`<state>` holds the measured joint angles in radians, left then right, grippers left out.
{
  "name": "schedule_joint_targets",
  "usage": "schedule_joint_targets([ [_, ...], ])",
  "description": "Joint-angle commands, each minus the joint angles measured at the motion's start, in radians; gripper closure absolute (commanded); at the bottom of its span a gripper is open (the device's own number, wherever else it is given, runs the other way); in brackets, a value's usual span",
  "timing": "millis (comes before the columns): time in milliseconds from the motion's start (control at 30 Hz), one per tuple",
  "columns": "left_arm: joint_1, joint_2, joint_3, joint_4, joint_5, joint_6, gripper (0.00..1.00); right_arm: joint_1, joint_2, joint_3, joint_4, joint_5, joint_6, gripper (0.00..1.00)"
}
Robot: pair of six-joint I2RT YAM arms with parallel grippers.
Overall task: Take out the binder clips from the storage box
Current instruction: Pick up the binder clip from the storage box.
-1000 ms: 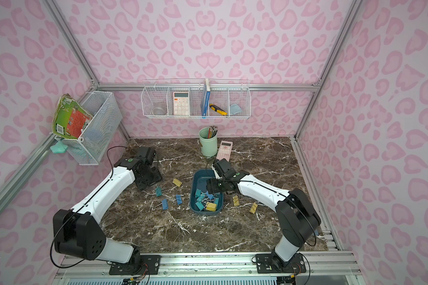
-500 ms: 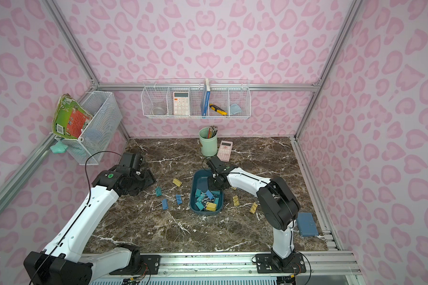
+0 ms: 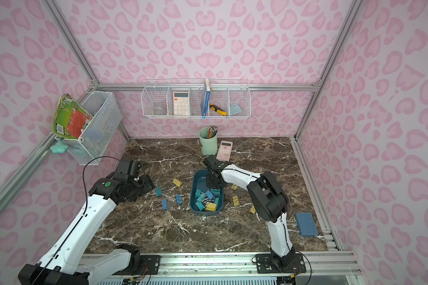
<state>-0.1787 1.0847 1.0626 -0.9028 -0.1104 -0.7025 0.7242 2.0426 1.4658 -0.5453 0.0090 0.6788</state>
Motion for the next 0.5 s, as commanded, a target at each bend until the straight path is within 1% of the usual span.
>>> schedule_joint_targets([
  [0,0.001,-0.009,-0.007,0.021,0.003,0.023,0.32,0.000,0.005,0.012,-0.027,0.024,0.020,0.80],
  [333,0.001,-0.032,-0.023,0.029,-0.001,0.031,0.32,-0.008,0.044,0.006,-0.015,-0.001,0.026,0.80],
  [400,0.001,-0.035,-0.023,0.028,-0.002,0.032,0.32,-0.006,0.054,0.013,-0.008,-0.006,0.024,0.85],
  [467,0.001,-0.040,-0.022,0.026,-0.002,0.034,0.32,-0.004,0.059,0.022,-0.004,-0.009,0.024,0.93],
])
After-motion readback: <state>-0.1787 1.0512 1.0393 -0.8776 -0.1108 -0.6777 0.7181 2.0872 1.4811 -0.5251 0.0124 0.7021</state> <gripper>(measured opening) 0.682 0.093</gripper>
